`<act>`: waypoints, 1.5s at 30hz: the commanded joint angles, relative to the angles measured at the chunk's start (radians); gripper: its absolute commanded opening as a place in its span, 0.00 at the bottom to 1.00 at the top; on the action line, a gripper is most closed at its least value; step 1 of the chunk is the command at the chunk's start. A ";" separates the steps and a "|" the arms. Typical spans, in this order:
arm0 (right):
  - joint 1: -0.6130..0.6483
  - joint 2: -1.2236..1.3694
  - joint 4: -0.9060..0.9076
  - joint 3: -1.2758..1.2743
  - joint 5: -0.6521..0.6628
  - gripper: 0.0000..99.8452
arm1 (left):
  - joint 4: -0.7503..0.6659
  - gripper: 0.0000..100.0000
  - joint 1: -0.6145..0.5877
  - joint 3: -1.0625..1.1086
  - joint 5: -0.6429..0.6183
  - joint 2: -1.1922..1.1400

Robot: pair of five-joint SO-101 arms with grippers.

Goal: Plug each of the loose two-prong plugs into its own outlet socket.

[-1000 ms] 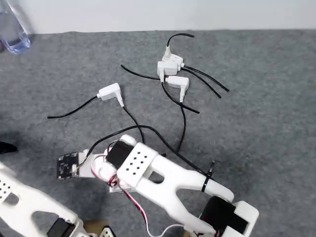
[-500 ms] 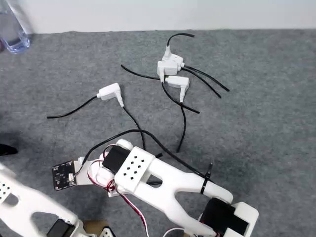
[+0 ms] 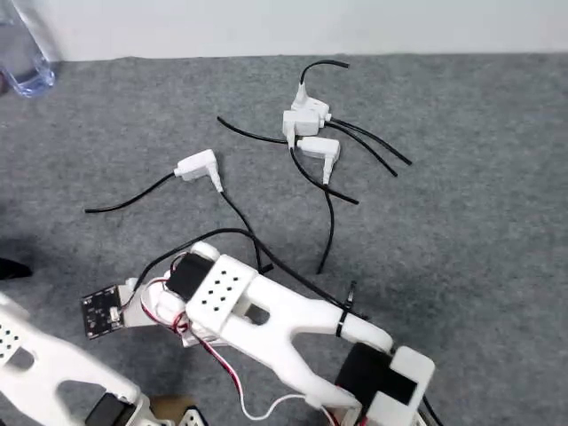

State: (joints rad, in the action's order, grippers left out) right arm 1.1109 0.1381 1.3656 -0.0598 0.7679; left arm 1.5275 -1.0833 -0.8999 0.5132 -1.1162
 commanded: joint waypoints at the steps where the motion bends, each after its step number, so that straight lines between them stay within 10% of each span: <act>1: -0.030 0.001 0.067 0.089 0.023 0.01 | -0.060 0.41 -0.029 0.019 0.025 -0.112; 45: -0.061 0.053 -0.012 0.021 0.075 0.01 | -0.103 0.41 -0.023 0.012 0.025 -0.186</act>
State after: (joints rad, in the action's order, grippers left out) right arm 1.0495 0.1903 1.4131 -0.0138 0.8385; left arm 1.4983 -1.0848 -0.9030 0.5286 -1.1485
